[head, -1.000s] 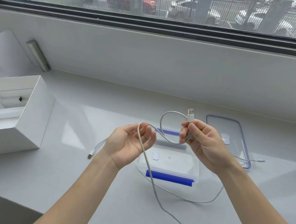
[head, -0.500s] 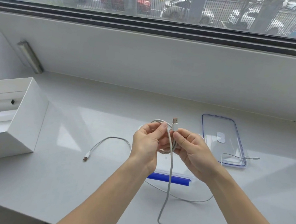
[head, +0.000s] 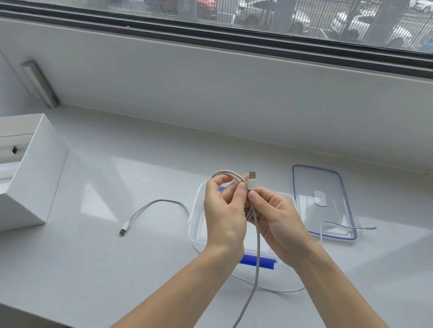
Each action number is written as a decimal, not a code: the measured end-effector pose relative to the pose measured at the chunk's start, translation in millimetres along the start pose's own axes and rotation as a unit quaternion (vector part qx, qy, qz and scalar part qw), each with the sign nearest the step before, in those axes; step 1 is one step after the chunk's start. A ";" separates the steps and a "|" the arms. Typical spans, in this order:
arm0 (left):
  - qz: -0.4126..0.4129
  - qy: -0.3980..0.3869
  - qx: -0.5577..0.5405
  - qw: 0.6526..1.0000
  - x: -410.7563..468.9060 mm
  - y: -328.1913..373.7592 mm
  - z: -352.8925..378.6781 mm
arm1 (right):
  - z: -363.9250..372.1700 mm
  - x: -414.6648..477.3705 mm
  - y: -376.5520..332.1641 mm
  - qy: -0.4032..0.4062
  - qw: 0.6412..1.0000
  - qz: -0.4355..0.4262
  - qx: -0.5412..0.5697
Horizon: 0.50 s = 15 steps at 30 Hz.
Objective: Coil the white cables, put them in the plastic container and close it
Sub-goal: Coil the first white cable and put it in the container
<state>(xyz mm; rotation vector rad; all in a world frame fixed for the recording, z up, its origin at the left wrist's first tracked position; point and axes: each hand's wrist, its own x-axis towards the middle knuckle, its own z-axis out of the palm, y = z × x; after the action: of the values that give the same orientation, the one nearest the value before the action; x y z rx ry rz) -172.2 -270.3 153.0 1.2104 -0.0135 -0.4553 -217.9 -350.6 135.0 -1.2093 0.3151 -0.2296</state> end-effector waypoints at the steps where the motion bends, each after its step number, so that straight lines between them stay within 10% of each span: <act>1: 0.002 -0.003 0.012 1.000 1.1 -2.6 -0.7 | -0.6 0.5 0.7 0.001 1.000 0.004 -0.005; 11: 0.147 -0.020 0.201 0.968 -12.0 -16.2 -37.0 | -18.5 4.3 -14.7 0.043 0.991 -0.023 0.123; 15: 0.006 -0.191 0.246 0.950 -13.0 -33.1 -55.1 | -20.7 7.8 -23.0 0.034 0.983 -0.029 0.177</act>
<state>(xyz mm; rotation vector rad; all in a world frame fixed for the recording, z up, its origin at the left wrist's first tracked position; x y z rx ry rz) -181.3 -225.5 106.0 1.5906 -0.4919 -0.6972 -218.2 -379.2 149.1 -0.8604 0.2850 -0.3633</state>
